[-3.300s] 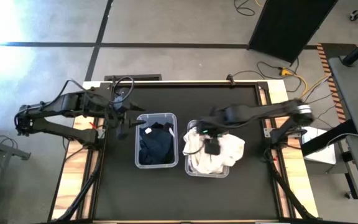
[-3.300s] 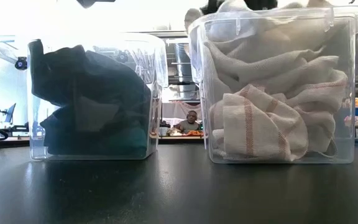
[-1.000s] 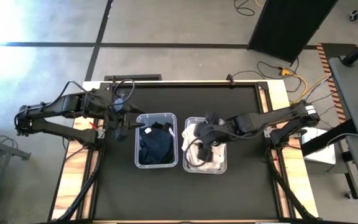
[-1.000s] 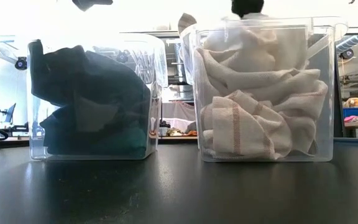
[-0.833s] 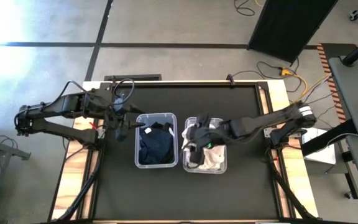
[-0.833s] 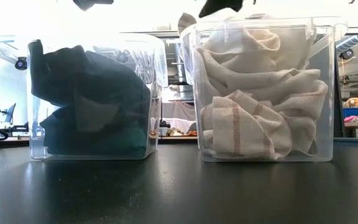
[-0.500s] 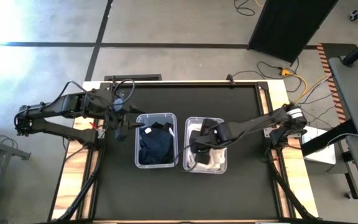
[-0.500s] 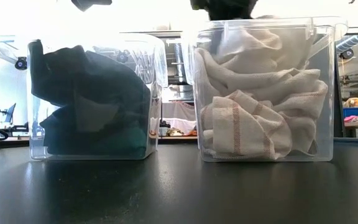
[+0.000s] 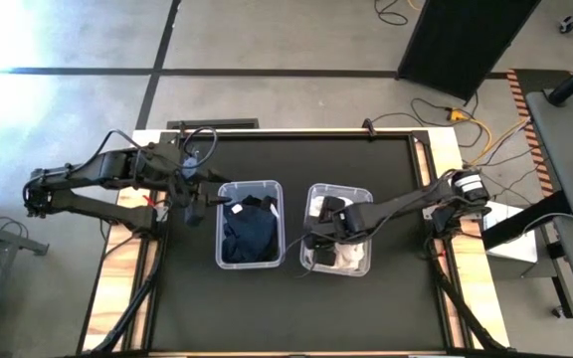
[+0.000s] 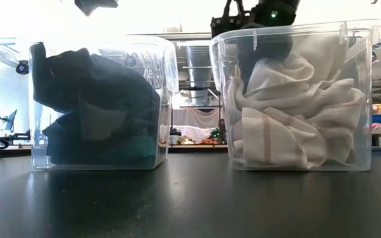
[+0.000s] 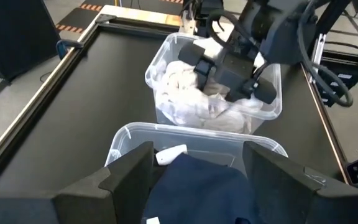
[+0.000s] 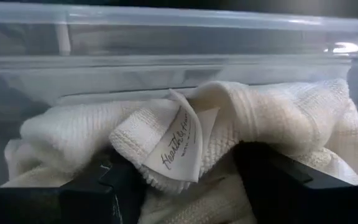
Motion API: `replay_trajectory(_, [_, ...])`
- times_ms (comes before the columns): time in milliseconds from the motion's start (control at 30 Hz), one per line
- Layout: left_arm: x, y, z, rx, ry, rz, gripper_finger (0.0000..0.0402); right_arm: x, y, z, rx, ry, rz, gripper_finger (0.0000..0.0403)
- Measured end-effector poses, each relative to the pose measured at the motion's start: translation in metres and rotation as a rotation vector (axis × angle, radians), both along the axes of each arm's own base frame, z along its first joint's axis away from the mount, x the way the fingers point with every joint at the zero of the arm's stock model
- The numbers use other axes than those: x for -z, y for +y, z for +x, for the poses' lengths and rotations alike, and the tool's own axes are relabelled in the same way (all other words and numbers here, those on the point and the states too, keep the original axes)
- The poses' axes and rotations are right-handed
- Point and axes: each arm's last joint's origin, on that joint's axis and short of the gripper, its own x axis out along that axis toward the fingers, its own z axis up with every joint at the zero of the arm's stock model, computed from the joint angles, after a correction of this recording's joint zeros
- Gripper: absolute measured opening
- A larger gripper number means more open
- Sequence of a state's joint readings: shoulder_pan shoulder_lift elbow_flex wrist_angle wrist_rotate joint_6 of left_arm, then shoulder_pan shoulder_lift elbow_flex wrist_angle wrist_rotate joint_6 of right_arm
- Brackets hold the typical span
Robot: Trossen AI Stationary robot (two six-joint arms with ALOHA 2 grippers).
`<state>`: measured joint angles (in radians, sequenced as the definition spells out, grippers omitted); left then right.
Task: Sort towels by color in basket
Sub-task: Put the white towel into the right transparent bin
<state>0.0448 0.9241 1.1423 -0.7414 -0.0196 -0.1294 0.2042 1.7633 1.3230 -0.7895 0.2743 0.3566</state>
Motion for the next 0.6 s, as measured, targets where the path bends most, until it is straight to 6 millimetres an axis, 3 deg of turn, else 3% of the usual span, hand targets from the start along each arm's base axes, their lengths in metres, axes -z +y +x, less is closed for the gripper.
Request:
replay_trajectory(67, [0.0,0.0,0.0,-0.002,0.003,-0.003,0.0233,-0.001,0.0,0.0,-0.014,0.005,-0.003,0.0224])
replay_trajectory(167, [0.0,0.0,0.0,0.0,0.004,0.001,0.0233,-0.024,0.0,-0.002,-0.023,-0.01,-0.011,0.0224])
replay_trajectory(300, [0.0,0.001,0.0,-0.016,0.005,0.028,0.0233,-0.078,0.001,-0.014,-0.05,-0.097,0.012,0.0226])
replay_trajectory(467, [0.0,0.001,0.0,-0.027,0.004,0.024,0.0233,-0.135,-0.001,-0.044,0.004,-0.163,0.05,0.0245])
replay_trajectory(600, [0.0,0.001,-0.001,-0.037,0.003,0.006,0.0233,-0.157,-0.001,-0.074,0.054,-0.142,0.07,0.0271])
